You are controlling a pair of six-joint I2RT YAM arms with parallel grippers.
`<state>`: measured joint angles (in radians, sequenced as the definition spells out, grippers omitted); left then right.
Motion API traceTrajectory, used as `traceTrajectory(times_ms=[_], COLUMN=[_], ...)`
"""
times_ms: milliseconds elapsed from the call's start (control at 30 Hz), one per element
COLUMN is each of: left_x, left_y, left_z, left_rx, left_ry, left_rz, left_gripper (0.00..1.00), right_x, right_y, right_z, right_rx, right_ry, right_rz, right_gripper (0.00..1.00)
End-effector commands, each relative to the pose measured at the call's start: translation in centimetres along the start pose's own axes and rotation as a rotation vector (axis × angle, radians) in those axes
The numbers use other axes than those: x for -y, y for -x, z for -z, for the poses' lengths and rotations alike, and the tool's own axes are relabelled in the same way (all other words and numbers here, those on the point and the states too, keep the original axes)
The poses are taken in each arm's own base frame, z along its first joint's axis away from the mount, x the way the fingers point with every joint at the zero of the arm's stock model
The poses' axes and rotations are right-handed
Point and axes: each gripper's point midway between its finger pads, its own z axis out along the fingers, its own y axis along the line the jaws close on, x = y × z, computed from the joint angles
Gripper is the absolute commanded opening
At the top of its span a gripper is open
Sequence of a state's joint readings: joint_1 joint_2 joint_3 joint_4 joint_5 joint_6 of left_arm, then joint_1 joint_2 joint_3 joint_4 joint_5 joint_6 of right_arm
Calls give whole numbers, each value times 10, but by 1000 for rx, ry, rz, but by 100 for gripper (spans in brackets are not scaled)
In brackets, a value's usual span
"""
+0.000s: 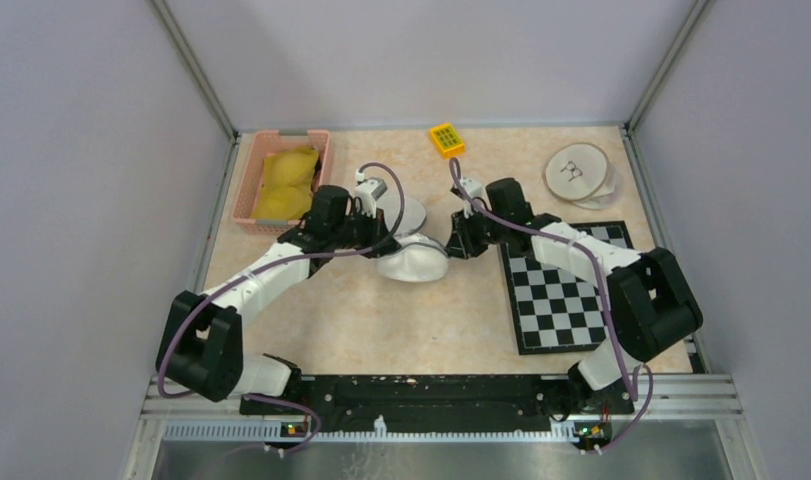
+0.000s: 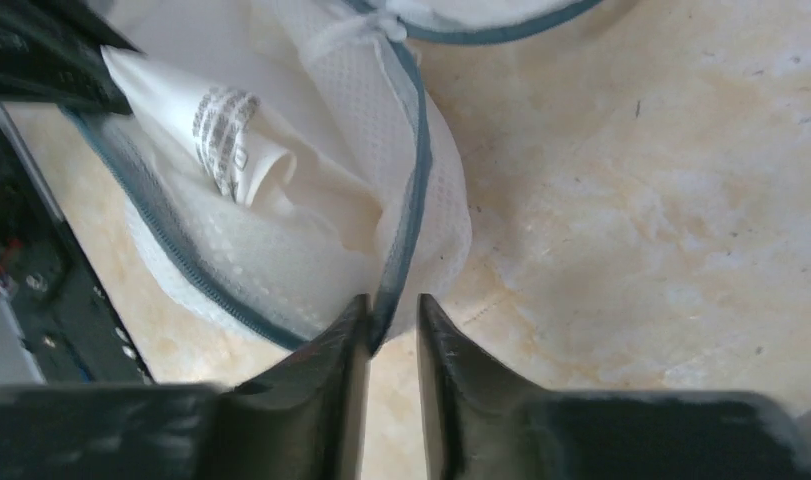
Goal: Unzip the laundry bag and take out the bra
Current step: Pick up the bra from the laundry bag.
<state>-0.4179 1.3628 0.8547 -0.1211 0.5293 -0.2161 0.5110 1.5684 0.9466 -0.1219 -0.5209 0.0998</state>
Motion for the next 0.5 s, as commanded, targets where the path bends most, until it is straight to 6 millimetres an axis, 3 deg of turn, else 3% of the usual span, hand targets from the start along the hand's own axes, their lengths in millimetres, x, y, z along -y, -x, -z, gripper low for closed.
traceTrajectory(times_ms=[0, 100, 167, 333, 467], left_x=[13, 8, 5, 4, 5], left_y=[17, 8, 4, 1, 1], left_z=[-6, -10, -11, -14, -19], left_rx=[77, 64, 70, 90, 93], left_ry=[-87, -73, -67, -67, -79], left_rz=[65, 97, 108, 145, 148], left_gripper=[0, 0, 0, 0, 3], right_x=[-8, -4, 8, 22, -10], right_y=[34, 40, 40, 17, -5], right_z=[16, 25, 37, 58, 56], right_rx=[69, 92, 108, 73, 33], right_ry=[3, 11, 21, 43, 250], right_rz=[14, -114, -254, -464, -585], right_gripper=[40, 63, 71, 73, 73])
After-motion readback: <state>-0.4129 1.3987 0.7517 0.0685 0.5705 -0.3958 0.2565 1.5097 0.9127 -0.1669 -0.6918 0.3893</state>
